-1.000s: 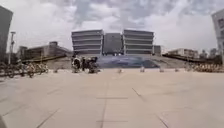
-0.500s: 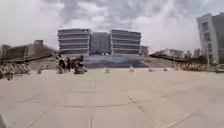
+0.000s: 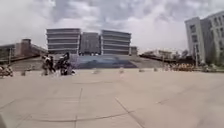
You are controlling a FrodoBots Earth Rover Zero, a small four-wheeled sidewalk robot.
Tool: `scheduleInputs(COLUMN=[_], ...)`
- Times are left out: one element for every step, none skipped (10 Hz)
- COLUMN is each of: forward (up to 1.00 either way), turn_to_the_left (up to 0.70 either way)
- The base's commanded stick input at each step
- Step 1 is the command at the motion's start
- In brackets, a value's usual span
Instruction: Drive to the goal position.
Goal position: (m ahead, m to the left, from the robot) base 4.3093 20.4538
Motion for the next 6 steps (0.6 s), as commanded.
scheduleInputs(forward=[0.7, 0.7, 0.7, 0.7, 0.7, 0.7], turn_to_the_left=[0.0, 0.0, 0.0, 0.0, 0.0, 0.0])
